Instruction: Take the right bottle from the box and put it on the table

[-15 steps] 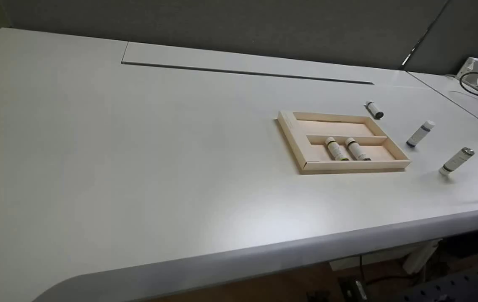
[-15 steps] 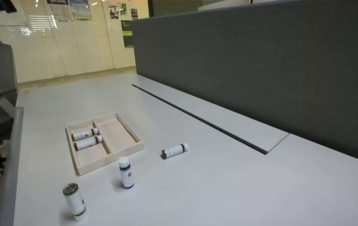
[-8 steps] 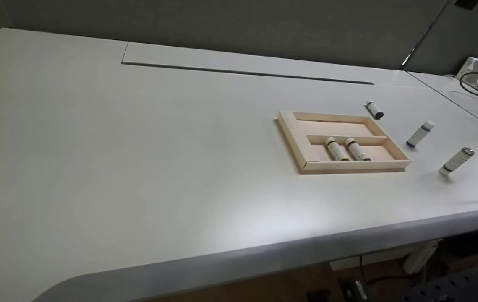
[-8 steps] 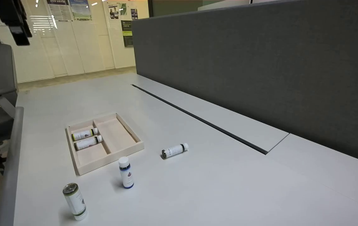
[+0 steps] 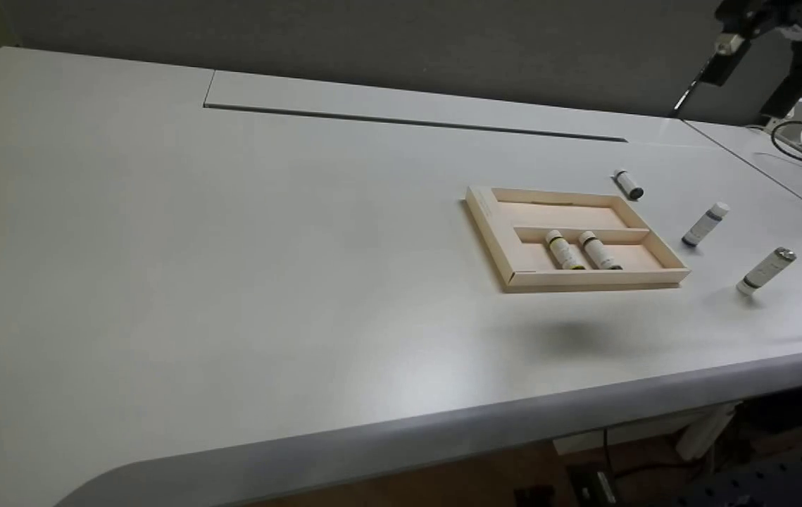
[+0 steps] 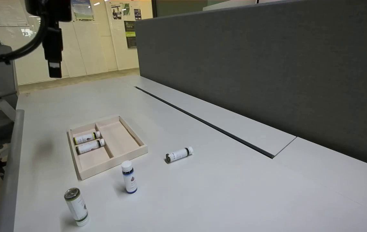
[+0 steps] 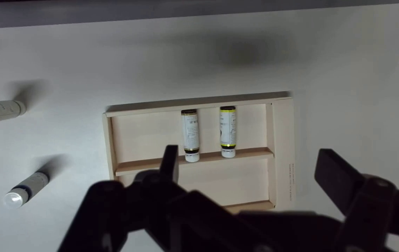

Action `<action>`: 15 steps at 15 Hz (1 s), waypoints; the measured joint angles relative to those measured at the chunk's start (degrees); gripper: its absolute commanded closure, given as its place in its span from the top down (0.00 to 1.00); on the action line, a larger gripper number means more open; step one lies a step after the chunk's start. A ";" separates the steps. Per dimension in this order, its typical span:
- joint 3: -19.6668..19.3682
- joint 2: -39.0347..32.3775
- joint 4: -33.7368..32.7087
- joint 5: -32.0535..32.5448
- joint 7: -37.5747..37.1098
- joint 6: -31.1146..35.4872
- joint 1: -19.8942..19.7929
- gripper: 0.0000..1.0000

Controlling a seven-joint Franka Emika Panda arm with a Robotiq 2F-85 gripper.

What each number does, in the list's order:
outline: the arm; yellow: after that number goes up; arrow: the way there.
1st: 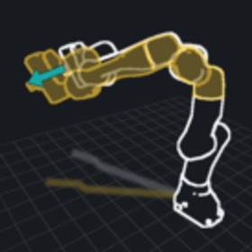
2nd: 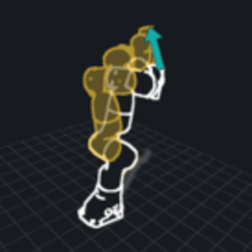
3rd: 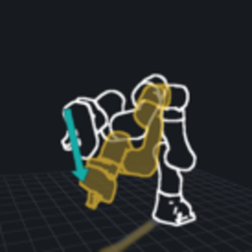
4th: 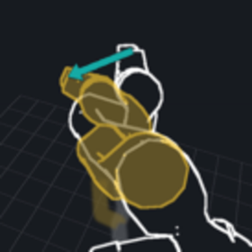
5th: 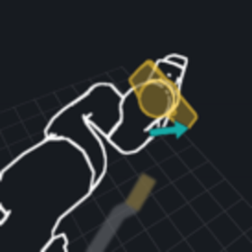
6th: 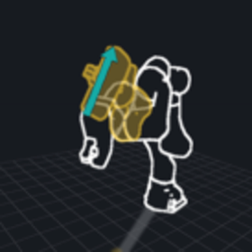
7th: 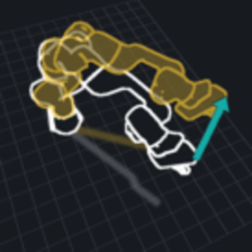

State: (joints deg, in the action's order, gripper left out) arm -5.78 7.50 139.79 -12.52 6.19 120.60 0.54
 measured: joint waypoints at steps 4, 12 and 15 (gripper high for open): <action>0.24 -1.22 -1.03 0.13 -0.57 -0.12 -0.08 1.00; 0.49 -8.86 -3.28 -0.11 0.92 -1.21 -0.44 1.00; 1.38 -15.04 -5.86 -0.18 2.85 -0.68 -0.63 1.00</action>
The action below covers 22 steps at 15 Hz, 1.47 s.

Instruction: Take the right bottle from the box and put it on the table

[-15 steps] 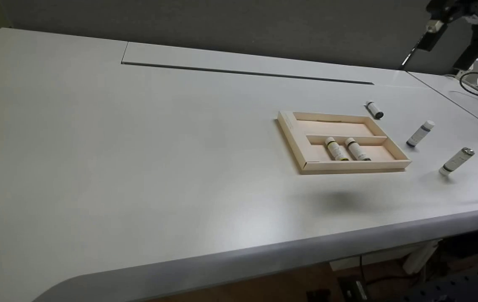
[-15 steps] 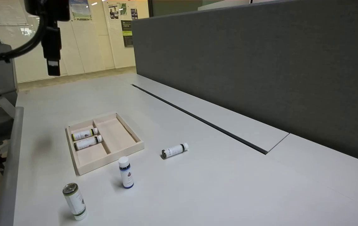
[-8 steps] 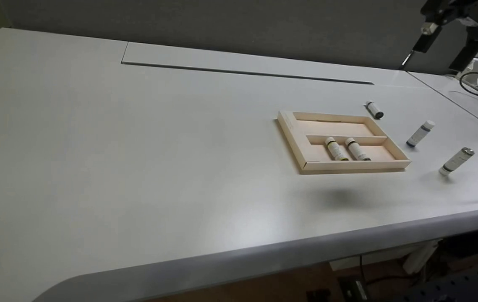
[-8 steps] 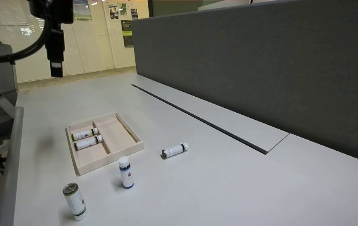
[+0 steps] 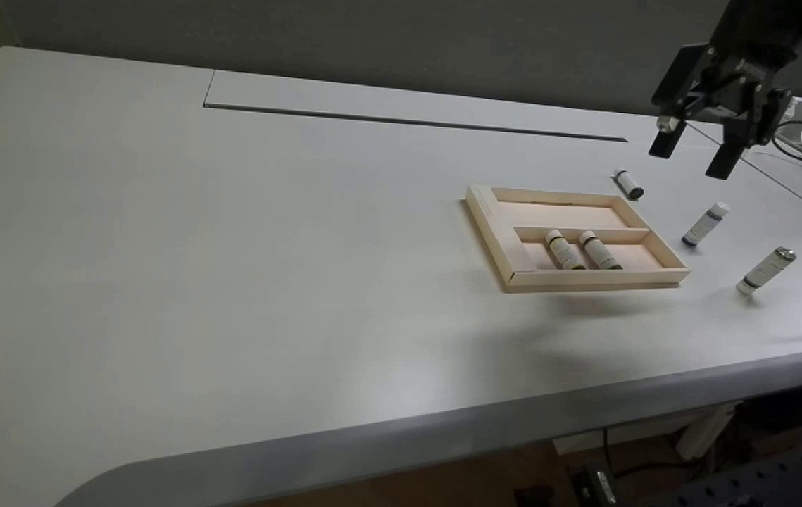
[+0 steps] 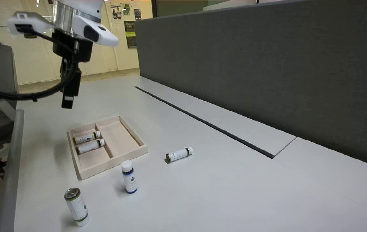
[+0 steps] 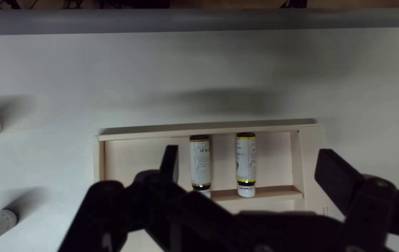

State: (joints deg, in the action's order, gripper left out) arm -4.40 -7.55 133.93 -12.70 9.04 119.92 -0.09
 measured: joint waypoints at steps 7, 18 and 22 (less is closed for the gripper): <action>2.54 -11.96 -6.88 0.46 5.35 0.70 -0.68 1.00; 3.11 -15.73 -9.07 0.36 5.66 0.82 -2.43 1.00; 3.36 -19.53 -11.61 0.36 6.01 0.75 -4.05 1.00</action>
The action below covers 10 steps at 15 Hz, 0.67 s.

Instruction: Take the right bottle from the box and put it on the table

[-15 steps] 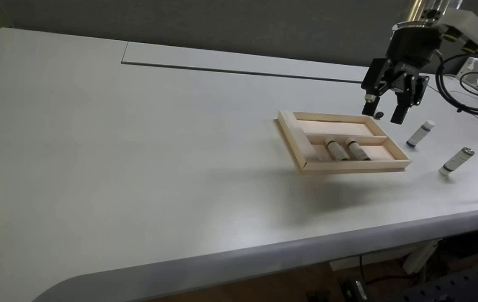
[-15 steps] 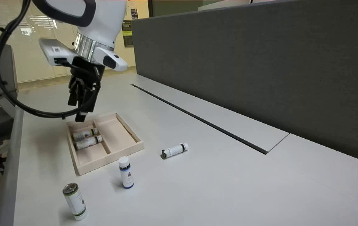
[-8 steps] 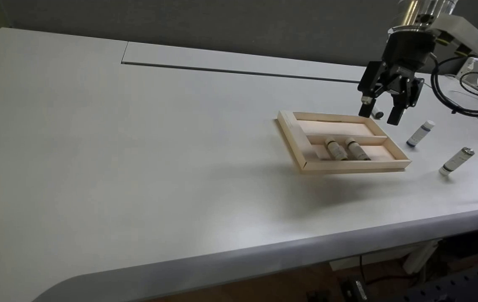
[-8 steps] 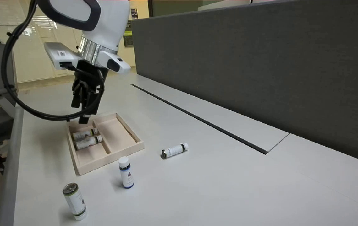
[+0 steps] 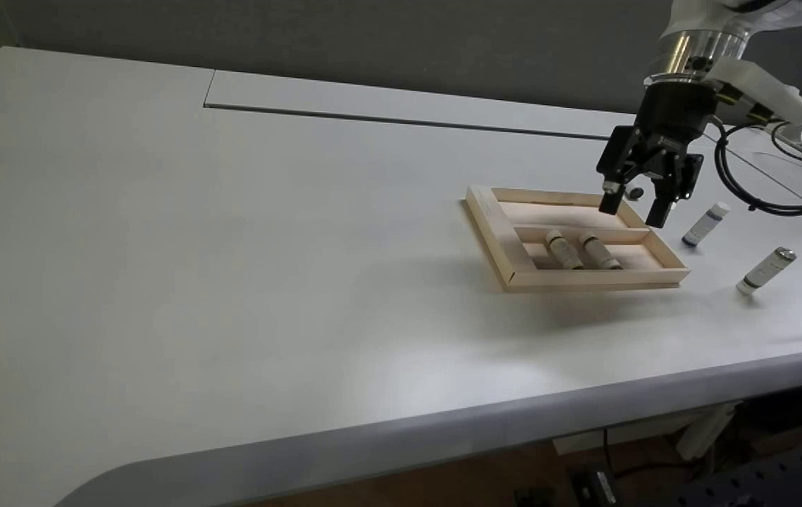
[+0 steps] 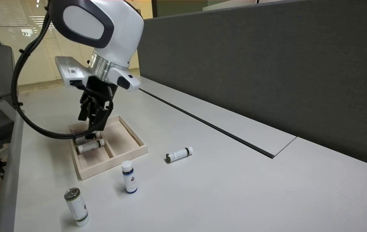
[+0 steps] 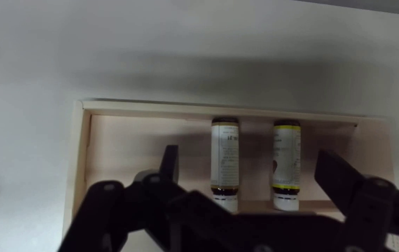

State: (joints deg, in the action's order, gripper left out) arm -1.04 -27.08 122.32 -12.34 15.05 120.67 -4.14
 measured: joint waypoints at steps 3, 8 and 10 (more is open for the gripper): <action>0.54 -3.15 -2.42 -0.02 0.40 -0.17 -0.98 1.00; 1.18 -7.75 -5.68 0.19 0.40 -0.51 -1.10 1.00; 1.53 -9.06 -6.63 0.32 0.40 -0.80 -1.00 1.00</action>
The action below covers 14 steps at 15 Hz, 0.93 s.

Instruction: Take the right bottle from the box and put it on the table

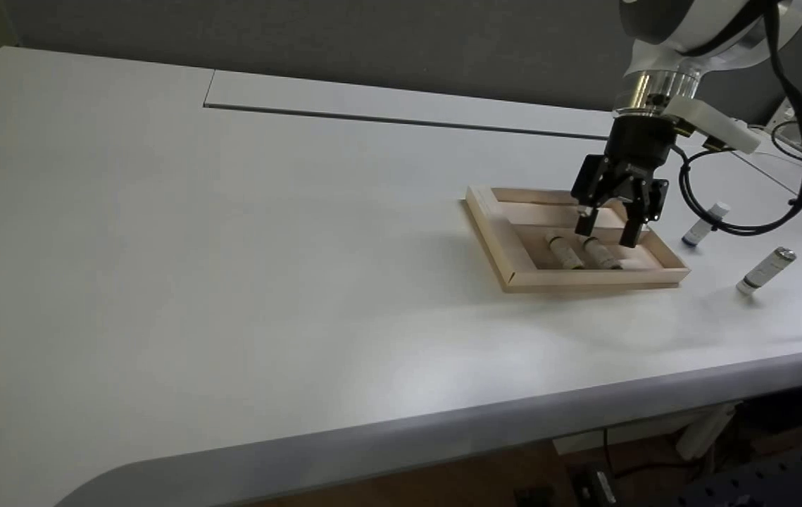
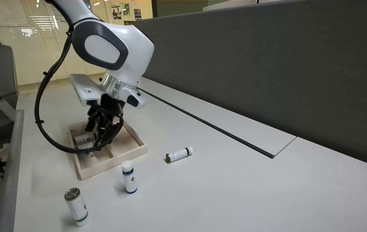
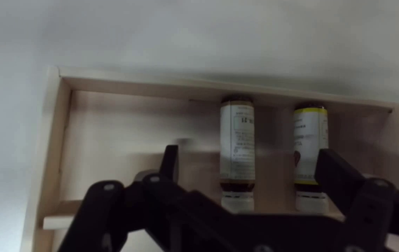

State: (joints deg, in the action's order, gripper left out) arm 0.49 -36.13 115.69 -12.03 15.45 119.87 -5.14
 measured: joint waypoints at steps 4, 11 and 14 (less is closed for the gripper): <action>0.60 -1.76 -1.32 1.10 -0.07 -0.25 0.35 0.68; 0.70 -2.73 -2.51 3.05 -0.17 -0.49 0.63 0.19; 0.73 -2.73 -2.61 3.16 -0.18 -0.60 0.63 0.05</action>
State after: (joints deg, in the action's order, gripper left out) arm 1.21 -38.86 113.08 -8.87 15.27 119.27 -4.51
